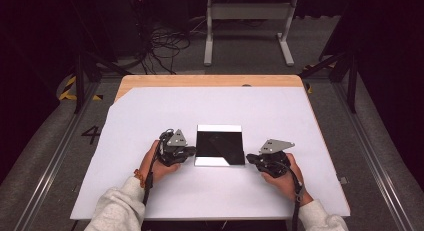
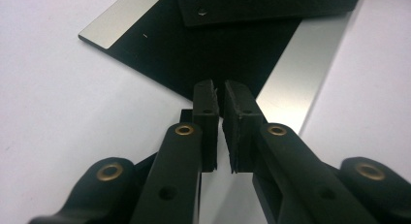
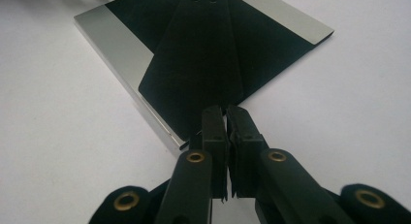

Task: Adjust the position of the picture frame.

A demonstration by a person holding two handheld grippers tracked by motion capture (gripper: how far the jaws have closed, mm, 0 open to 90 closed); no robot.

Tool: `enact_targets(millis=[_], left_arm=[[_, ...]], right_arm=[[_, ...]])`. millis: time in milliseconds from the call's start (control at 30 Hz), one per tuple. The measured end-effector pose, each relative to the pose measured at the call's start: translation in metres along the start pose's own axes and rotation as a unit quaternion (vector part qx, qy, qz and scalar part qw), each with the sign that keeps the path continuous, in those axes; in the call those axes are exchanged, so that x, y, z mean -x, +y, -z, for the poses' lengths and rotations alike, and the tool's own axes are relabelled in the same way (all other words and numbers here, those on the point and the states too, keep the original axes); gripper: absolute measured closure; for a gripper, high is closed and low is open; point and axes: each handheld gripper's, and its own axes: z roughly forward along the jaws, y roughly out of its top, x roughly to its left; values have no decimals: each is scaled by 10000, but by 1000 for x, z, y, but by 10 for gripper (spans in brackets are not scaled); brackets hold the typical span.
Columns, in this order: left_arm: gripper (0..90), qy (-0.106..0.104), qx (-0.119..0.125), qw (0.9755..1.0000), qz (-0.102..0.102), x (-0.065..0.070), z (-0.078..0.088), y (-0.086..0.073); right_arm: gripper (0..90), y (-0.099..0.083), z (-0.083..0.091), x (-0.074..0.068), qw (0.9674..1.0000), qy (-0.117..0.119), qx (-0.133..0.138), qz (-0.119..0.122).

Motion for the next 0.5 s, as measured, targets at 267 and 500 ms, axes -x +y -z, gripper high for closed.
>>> enact_targets(millis=[267, 500], left_arm=[[748, 102, 54, 9999, -95, 9, 29, -20], [677, 134, 245, 9996, -91, 21, 54, -41]], right_arm=[[845, -1, 10, -2, 10000, -6, 5, 83], [827, -1, 17, -5, 9998, 5, -37, 172]])
